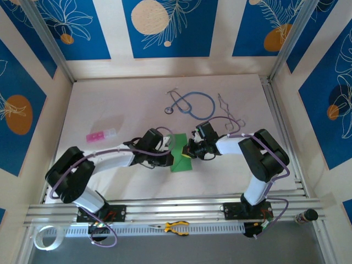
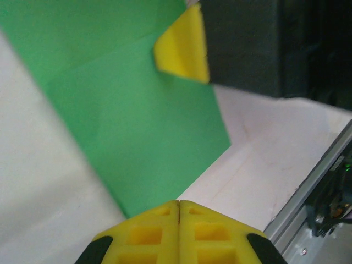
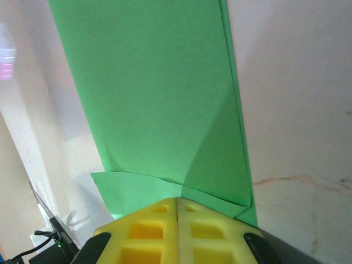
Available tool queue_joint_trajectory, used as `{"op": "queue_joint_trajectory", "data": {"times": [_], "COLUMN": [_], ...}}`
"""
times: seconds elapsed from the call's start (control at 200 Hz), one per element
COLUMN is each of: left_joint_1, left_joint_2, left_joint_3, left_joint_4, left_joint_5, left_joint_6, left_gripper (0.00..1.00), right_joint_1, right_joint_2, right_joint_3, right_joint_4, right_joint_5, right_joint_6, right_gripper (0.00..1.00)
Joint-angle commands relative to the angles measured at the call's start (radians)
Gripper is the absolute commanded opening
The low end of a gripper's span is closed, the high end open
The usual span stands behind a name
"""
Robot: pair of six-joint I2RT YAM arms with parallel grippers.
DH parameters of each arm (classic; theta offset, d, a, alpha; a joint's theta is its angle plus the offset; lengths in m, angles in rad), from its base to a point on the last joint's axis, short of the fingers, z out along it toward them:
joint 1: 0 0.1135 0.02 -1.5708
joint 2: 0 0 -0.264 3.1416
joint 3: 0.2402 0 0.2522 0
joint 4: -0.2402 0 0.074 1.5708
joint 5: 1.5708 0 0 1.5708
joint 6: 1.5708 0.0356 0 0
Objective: Fold a paper plane with a square sheet of paper (pick it up from the middle)
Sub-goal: Fold the triangle a second time at the center of the table.
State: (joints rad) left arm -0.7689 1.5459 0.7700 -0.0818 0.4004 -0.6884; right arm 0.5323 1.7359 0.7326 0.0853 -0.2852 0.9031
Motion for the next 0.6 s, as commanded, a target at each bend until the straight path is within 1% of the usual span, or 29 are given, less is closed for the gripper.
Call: {"op": "queue_joint_trajectory", "data": {"times": [0.0,0.11,0.245,0.335,0.595], "left_joint_1": [-0.008,-0.009,-0.012,-0.014,-0.016], "left_joint_2": [0.075,0.136,0.173,0.175,0.145], "left_joint_3": [0.047,0.061,0.048,0.023,-0.075], "left_joint_4": [0.075,0.117,0.129,0.129,0.059], "left_joint_5": [0.061,0.080,0.088,0.095,0.051], "left_joint_6": [-0.039,-0.051,-0.051,-0.047,0.003], "left_gripper": [0.00,0.00,0.00,0.00,0.00], "right_joint_1": [-0.003,-0.003,-0.003,-0.003,-0.004], "right_joint_2": [0.049,0.050,0.051,0.053,0.057], "right_joint_3": [-0.022,-0.021,-0.021,-0.018,-0.016], "right_joint_4": [-0.126,-0.128,-0.131,-0.135,-0.141], "right_joint_5": [0.077,0.074,0.076,0.077,0.083], "right_joint_6": [0.003,0.003,0.002,0.000,-0.001], "right_gripper": [0.00,0.00,0.00,0.00,0.00]}}
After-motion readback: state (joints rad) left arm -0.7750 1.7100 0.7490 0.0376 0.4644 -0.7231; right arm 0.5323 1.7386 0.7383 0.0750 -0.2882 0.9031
